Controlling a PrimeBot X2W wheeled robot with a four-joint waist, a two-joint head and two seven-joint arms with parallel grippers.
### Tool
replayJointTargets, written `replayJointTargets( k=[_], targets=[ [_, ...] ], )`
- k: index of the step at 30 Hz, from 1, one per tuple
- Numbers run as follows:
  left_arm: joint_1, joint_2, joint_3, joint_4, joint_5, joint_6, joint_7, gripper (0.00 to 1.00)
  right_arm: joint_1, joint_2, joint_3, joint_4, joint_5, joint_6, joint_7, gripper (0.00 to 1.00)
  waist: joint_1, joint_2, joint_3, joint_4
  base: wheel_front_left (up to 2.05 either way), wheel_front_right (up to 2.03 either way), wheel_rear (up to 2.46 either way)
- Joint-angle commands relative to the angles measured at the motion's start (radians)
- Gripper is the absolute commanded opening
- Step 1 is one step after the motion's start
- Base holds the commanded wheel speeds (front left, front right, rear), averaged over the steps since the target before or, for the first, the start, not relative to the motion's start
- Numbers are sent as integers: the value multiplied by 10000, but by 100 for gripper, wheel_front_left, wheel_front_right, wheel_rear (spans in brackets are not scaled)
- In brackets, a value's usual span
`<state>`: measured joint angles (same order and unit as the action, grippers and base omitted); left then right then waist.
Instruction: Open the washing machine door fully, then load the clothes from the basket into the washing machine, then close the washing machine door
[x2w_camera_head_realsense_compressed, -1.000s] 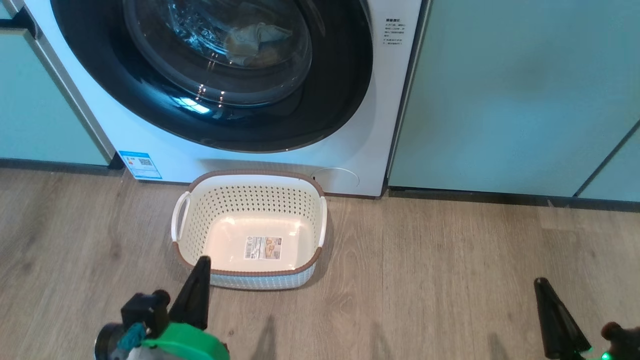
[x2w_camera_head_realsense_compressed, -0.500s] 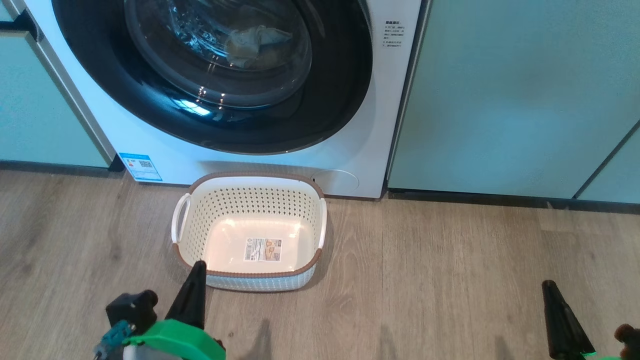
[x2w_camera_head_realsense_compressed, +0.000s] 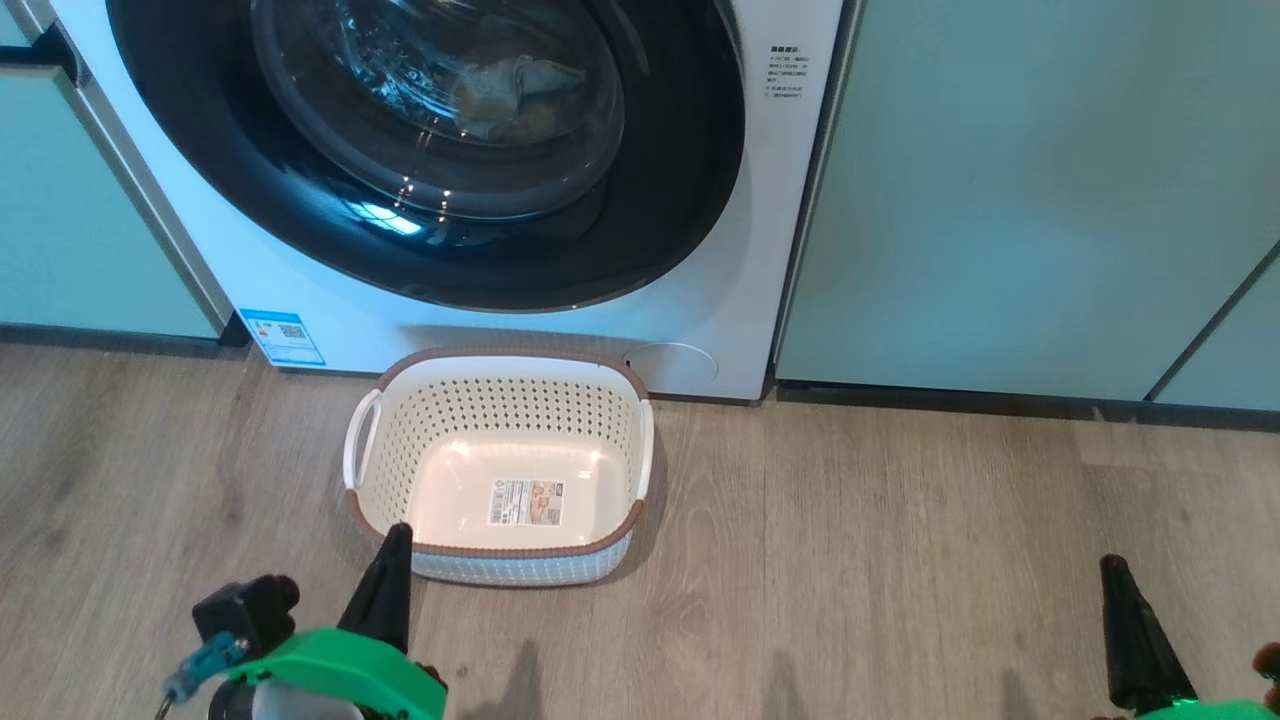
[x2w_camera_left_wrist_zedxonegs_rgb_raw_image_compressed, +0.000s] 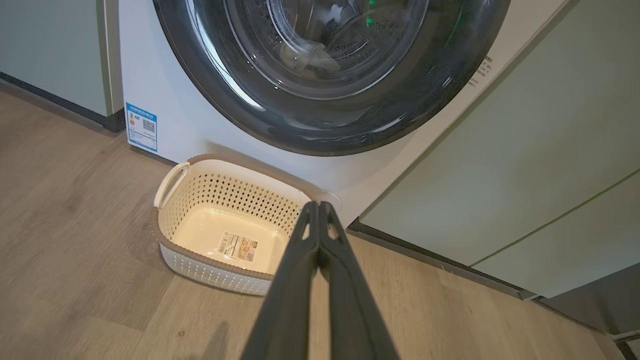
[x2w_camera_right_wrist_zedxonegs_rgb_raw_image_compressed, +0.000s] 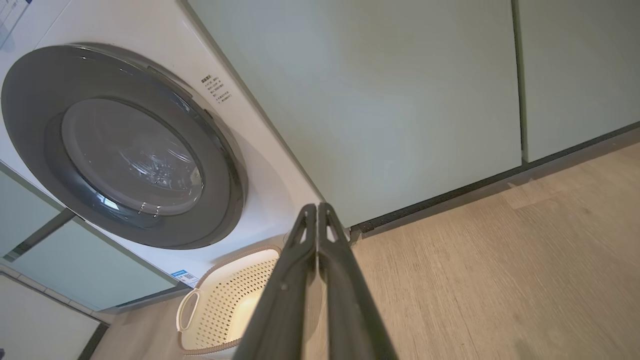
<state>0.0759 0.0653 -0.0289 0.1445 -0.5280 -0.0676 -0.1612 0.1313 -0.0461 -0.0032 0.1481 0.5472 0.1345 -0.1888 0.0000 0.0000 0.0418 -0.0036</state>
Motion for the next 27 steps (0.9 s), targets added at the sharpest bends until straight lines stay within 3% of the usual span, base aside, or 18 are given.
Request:
replayJointTargets(
  k=[1,27],
  targets=[
    [-539,35,269,-239,-363,-35,91,0,-520,-202,-55,-268,395,-10,82,0,0,0,-8,1,0,0,0],
    [-905,-17,598,112,-3298,-202,839,0,-1032,-282,-176,68,3416,-18,768,0,0,0,-114,11,0,0,0]
  ],
)
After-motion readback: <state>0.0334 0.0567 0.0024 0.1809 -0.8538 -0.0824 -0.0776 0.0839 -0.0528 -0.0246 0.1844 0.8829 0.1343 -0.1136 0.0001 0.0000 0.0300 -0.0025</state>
